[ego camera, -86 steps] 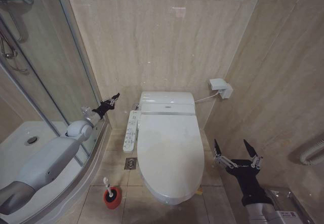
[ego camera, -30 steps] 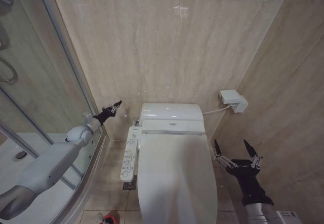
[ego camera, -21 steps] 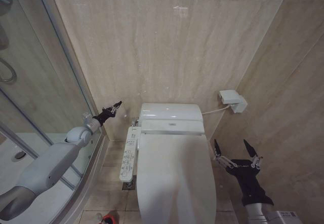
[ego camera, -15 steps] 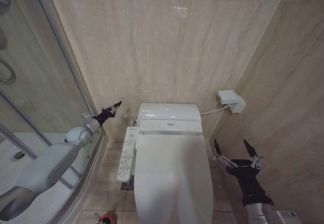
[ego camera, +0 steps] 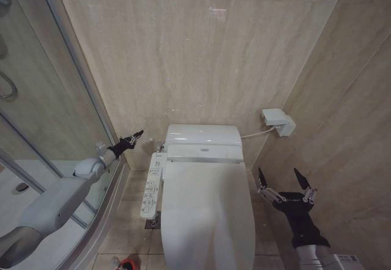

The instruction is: Open the toilet lid, clean the toilet bowl with a toilet brush, close the toilet lid, and flush.

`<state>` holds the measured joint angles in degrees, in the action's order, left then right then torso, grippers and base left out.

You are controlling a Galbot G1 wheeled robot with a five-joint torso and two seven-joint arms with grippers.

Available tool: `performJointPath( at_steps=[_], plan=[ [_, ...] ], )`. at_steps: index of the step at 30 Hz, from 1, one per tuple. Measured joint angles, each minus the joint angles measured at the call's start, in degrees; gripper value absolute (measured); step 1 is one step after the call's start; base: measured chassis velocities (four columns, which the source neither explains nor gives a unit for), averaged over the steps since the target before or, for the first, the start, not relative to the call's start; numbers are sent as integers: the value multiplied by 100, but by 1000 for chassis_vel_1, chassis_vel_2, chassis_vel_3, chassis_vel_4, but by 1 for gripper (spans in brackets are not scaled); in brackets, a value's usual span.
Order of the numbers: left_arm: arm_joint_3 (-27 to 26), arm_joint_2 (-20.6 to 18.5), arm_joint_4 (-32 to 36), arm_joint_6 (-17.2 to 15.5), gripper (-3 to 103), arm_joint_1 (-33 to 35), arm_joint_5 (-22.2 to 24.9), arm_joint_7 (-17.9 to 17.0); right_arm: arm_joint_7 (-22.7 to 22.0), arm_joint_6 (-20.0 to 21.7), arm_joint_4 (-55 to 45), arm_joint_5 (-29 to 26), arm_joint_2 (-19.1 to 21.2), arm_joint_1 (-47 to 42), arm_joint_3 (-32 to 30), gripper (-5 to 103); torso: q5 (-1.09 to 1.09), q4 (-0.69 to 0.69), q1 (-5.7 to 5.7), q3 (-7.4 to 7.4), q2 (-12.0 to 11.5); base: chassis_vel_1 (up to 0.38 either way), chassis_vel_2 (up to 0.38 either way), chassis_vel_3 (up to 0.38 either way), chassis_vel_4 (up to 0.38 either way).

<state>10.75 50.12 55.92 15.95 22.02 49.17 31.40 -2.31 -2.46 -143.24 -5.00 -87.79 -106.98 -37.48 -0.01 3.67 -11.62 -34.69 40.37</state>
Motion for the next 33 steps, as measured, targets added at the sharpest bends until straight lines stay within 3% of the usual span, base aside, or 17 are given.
performJointPath(
  at_steps=[4, 33],
  plan=[
    [35, 65, -162, 56, 0, 13, -107, 196, 0, 0, 0, 0, 0, 0, 0, 100, 2, 1, 0, 0, 0, 0, 0, 0, 0],
    [181, 664, -791, 228, 0, 44, -306, 673, 0, 0, 0, 0, 0, 0, 0, 100, 1, 1, 0, 0, 0, 0, 0, 0, 0]
  ],
)
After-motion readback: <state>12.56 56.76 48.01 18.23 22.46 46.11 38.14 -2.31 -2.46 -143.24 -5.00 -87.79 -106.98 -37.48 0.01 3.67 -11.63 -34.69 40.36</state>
